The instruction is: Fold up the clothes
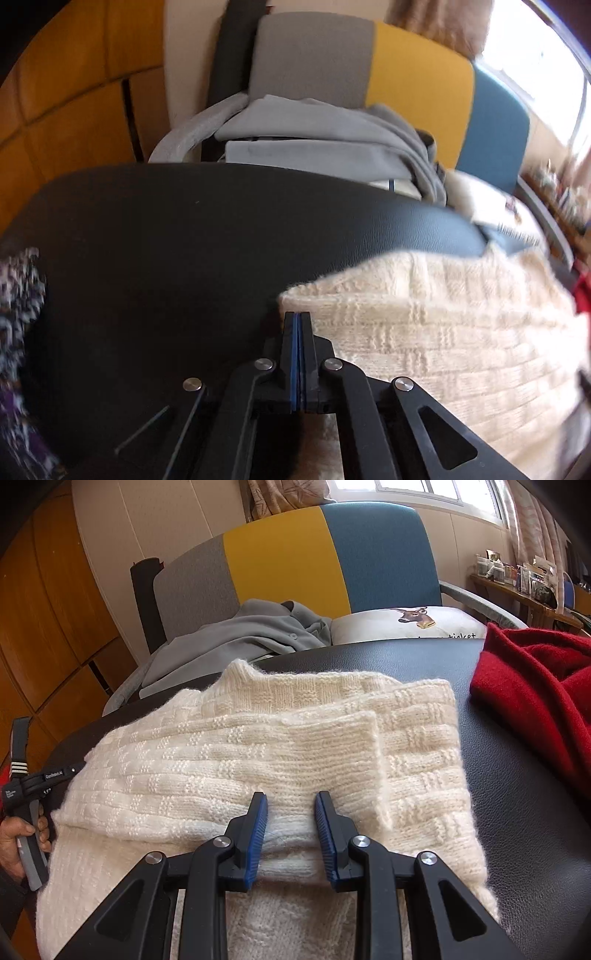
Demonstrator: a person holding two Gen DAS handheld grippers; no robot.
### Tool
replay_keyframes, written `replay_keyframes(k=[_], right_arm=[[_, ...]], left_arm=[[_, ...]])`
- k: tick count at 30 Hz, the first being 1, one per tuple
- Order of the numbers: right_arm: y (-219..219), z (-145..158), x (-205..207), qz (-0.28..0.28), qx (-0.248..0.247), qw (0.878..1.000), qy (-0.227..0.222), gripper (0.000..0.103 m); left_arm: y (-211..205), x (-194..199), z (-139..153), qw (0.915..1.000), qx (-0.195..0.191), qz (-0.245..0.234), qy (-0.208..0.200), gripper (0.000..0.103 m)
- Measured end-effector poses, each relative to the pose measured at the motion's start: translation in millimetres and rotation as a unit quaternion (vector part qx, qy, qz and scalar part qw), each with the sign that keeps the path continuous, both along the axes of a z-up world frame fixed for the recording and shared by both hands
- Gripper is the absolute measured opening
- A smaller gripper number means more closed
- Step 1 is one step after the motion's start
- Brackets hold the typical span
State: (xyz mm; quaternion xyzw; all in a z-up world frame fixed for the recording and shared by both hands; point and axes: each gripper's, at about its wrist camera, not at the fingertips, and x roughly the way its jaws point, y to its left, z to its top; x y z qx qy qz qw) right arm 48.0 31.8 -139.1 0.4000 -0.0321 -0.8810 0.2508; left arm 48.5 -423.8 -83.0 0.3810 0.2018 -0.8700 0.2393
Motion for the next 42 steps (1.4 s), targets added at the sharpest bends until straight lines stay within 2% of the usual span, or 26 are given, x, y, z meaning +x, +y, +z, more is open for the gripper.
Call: replay_keyframes(k=[3, 7, 9, 11, 12, 16, 22, 29, 31, 33, 35, 36, 42], right_arm=[[0.1, -0.2, -0.2, 0.000, 0.000, 1.000, 0.000, 0.027], [-0.3, -0.1, 0.3, -0.001, 0.001, 1.000, 0.001, 0.027], [-0.2, 0.0, 0.3, -0.001, 0.001, 1.000, 0.001, 0.027], [-0.1, -0.1, 0.3, -0.001, 0.000, 1.000, 0.001, 0.027], [-0.2, -0.2, 0.2, -0.001, 0.001, 1.000, 0.001, 0.027], [0.2, -1.0, -0.8, -0.001, -0.002, 1.000, 0.000, 0.027], [-4.3, -2.6, -3.5, -0.003, 0.008, 1.000, 0.002, 0.027], [-4.0, -3.0, -4.4, -0.003, 0.009, 1.000, 0.002, 0.027], [-5.9, -2.4, -3.5, -0.003, 0.017, 1.000, 0.005, 0.027], [-6.6, -2.0, -3.2, -0.003, 0.021, 1.000, 0.006, 0.027], [-7.1, -1.7, -3.0, -0.003, 0.024, 1.000, 0.007, 0.027], [-7.3, -1.6, -2.9, -0.002, 0.025, 1.000, 0.007, 0.027], [-16.1, 0.7, 1.4, -0.002, 0.062, 0.998, 0.022, 0.027]], left_arm=[[10.0, 18.3, 24.2, 0.9981, 0.004, -0.011, 0.060, 0.002], [47.0, 26.2, 30.4, 0.9942, 0.008, -0.080, 0.070, 0.033], [66.0, 22.0, 18.7, 0.9932, -0.005, -0.106, 0.047, 0.034], [76.4, 18.5, -0.1, 0.9939, -0.021, -0.107, 0.014, 0.035], [76.9, 16.6, -10.4, 0.9946, -0.024, -0.101, 0.011, 0.036], [68.5, 28.2, -16.7, 0.9960, 0.007, -0.081, 0.038, 0.041], [83.3, 16.4, -19.4, 0.9963, -0.040, -0.075, 0.014, 0.044], [79.3, 4.1, -21.7, 0.9967, -0.055, -0.060, 0.003, 0.052], [79.6, 6.6, -18.3, 0.9974, -0.048, -0.054, -0.002, 0.053], [79.6, 16.6, -11.9, 0.9985, -0.031, -0.044, 0.001, 0.057], [85.1, 35.0, -7.3, 0.9990, -0.020, -0.039, 0.009, 0.078], [89.6, 47.1, -6.8, 0.9990, -0.014, -0.040, 0.013, 0.082], [115.4, 127.4, -9.8, 0.9997, -0.008, -0.023, 0.011, 0.083]])
